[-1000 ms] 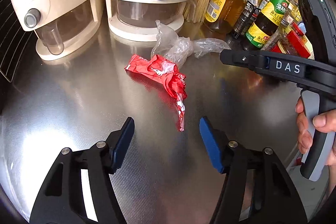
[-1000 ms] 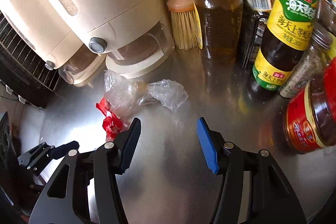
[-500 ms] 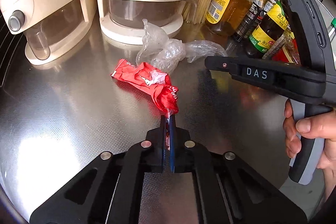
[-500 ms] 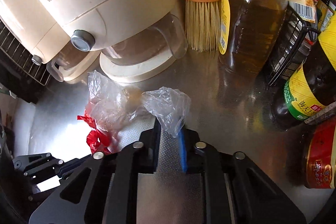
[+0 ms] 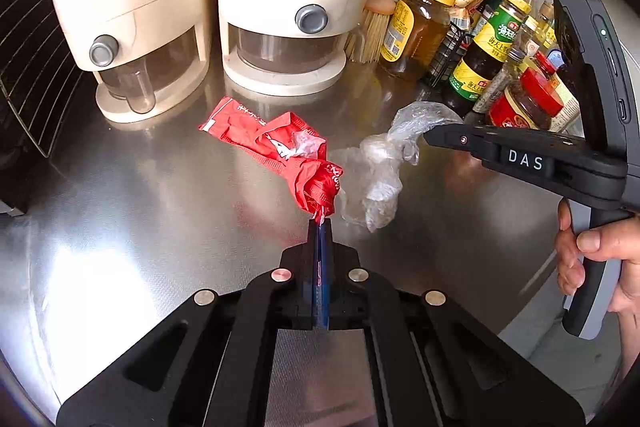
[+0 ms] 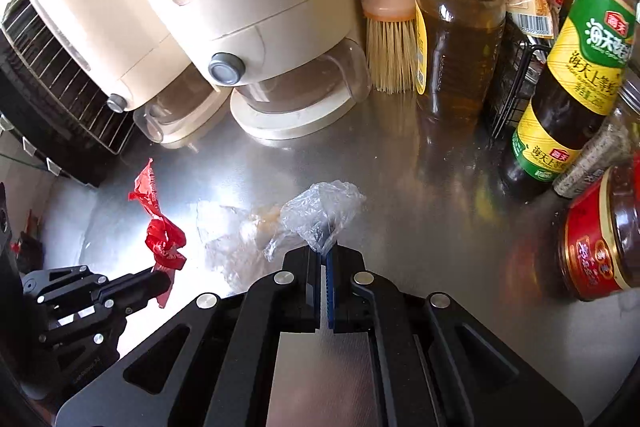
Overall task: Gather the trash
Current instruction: 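Grasp the red wrapper with the left tool while the right tool grasps clear plastic film, then carry the red wrapper and plastic film down over the black bin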
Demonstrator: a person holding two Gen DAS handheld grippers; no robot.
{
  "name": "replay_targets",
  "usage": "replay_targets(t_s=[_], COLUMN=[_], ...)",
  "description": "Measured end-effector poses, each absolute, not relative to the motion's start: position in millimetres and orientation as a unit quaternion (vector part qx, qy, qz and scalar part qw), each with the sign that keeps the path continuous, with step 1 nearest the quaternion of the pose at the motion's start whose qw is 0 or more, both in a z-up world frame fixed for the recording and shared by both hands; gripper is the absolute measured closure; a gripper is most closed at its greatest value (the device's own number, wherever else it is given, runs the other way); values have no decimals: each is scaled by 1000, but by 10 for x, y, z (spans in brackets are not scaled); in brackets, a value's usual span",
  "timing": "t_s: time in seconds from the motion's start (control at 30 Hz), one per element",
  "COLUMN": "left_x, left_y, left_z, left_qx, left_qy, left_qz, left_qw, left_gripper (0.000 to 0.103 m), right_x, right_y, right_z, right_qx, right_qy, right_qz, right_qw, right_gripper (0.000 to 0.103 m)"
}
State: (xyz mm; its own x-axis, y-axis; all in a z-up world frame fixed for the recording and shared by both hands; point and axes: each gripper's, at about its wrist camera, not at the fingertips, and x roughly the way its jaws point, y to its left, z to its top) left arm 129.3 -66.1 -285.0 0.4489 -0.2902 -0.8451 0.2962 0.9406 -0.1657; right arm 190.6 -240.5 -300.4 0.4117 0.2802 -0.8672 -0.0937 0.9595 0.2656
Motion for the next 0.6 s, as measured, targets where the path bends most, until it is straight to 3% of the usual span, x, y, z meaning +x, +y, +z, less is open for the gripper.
replay_targets(t_s=[0.6], left_x=[-132], left_y=[-254], left_z=[-2537], left_qx=[-14], left_qy=[491], left_qz=[-166], left_qw=[855], left_gripper=[103], right_x=[398], right_y=[-2121], right_z=[-2369], right_qx=[92], right_qy=[502], right_qz=[167], right_qw=[844], right_gripper=[100])
